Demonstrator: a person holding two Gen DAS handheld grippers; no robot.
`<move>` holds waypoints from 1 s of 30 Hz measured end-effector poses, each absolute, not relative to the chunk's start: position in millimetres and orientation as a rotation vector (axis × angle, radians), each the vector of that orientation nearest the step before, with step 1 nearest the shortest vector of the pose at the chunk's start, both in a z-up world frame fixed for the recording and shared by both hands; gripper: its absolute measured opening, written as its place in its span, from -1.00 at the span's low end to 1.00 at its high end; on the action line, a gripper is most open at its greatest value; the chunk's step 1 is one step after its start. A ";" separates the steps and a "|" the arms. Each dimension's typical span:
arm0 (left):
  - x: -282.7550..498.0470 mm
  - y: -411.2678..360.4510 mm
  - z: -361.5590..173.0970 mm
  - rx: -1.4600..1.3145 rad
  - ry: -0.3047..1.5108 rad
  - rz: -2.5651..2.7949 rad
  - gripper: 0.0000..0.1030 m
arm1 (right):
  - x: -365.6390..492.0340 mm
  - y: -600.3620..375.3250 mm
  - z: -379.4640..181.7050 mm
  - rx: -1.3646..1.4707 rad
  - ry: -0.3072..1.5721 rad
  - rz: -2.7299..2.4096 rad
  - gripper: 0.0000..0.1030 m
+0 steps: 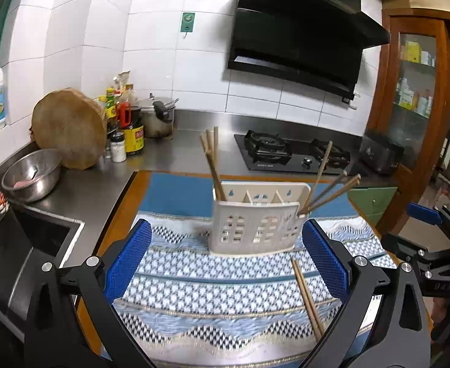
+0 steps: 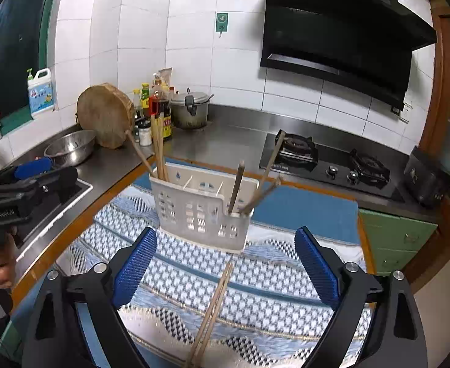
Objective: Organize utensils
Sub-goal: 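Open both tools and move them back toward the last loose chopsticks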
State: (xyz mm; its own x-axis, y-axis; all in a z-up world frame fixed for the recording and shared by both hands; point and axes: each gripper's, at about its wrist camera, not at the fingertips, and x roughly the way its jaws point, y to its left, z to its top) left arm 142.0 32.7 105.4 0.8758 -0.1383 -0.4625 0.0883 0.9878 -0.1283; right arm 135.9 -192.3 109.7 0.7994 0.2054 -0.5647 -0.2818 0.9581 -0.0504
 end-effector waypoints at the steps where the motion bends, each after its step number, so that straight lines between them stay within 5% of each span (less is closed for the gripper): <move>1: 136.8 33.3 101.3 -0.107 0.495 -0.117 0.90 | 130.9 -193.0 103.8 -0.132 0.596 0.263 0.74; 30: 71.0 30.3 -0.7 -0.123 0.613 -0.032 0.90 | 83.3 -208.1 -58.3 -0.138 0.823 0.121 0.79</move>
State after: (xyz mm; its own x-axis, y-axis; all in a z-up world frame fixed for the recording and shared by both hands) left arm 71.0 30.3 -0.7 0.8178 -0.0668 -0.5716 -0.0064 0.9921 -0.1251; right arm 83.3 -208.1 -58.3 0.6739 0.0532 -0.7369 -0.1606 0.9841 -0.0758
